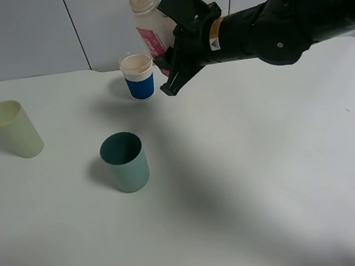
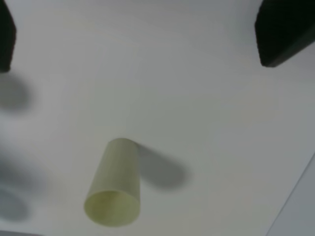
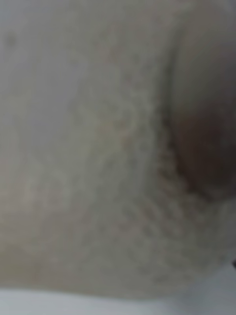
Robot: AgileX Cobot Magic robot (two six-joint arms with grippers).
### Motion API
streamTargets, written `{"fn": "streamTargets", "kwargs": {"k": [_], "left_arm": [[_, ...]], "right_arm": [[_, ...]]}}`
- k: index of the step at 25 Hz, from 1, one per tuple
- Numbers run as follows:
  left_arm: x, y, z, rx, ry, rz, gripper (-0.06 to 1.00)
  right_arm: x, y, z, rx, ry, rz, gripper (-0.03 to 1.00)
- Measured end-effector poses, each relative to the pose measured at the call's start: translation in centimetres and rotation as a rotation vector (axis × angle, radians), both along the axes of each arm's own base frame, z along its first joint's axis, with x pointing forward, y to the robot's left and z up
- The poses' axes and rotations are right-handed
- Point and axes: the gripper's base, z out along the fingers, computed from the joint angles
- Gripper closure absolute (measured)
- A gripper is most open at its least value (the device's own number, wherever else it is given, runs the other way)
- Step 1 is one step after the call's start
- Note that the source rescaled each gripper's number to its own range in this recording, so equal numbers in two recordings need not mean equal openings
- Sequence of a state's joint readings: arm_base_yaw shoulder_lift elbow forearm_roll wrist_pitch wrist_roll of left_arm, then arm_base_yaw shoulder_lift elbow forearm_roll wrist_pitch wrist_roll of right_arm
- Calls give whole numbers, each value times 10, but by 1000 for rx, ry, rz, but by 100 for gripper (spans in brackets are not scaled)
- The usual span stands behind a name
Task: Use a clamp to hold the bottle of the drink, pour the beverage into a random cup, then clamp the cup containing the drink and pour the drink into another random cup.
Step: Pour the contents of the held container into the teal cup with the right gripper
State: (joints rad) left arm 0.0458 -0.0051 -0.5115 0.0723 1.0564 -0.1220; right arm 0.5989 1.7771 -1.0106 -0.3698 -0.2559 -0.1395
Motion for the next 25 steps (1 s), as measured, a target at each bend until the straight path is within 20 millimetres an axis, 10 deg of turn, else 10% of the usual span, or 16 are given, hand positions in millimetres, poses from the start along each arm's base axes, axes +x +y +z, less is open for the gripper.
{"fn": "streamTargets", "kwargs": {"k": [25], "left_arm": [[0,0,0,1,0,0,2]], "right_arm": [[-13,28,-24,-347,14,157,97]]}}
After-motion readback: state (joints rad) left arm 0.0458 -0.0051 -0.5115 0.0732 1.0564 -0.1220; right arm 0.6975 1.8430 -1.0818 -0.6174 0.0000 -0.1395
